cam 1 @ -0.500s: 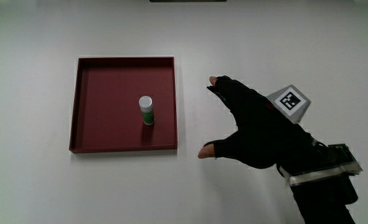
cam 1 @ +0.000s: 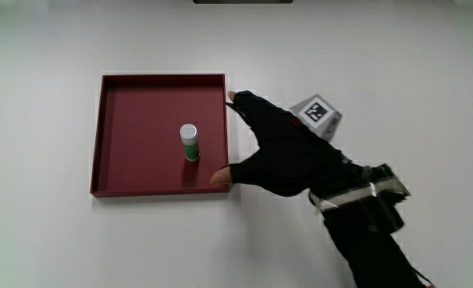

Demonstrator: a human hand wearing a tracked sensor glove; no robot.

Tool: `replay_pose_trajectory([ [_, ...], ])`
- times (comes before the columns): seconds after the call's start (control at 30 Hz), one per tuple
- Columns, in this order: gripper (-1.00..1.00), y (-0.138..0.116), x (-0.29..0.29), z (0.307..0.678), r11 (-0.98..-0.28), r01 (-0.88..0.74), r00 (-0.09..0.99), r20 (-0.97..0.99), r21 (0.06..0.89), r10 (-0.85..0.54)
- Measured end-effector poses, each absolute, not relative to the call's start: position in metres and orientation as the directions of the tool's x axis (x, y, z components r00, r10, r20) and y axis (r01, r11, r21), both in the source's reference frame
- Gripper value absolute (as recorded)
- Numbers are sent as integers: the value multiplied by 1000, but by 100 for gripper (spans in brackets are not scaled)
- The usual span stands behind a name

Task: Pick glue stick

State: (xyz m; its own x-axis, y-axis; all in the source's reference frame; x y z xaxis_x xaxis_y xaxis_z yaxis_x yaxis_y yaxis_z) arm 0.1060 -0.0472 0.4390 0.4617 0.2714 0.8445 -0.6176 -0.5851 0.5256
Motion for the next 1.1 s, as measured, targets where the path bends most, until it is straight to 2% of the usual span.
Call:
replay_pose_trajectory([
  [0.1, 0, -50, 94, 453, -573, -634, 435, 852, 520, 292],
  [0.23, 0, -54, 80, 483, -582, -679, 386, 892, 447, 235],
  [0.4, 0, -54, 65, 499, -570, -660, 401, 871, 490, 284],
  [0.43, 0, -56, 61, 505, -580, -657, 414, 873, 482, 257],
  [0.47, 0, -56, 58, 508, -647, -626, 418, 888, 436, 195],
  [0.7, 0, -54, 51, 526, -635, -612, 399, 877, 472, 267],
  [0.73, 0, -54, 50, 533, -592, -655, 377, 882, 470, 283],
  [0.77, 0, -53, 49, 530, -650, -600, 397, 879, 465, 263],
  [0.97, 0, -50, 47, 534, -660, -583, 399, 875, 474, 276],
  [1.07, 4, -48, 51, 537, -738, -536, 357, 902, 410, 242],
  [1.1, 8, -47, 51, 531, -742, -529, 350, 902, 412, 252],
])
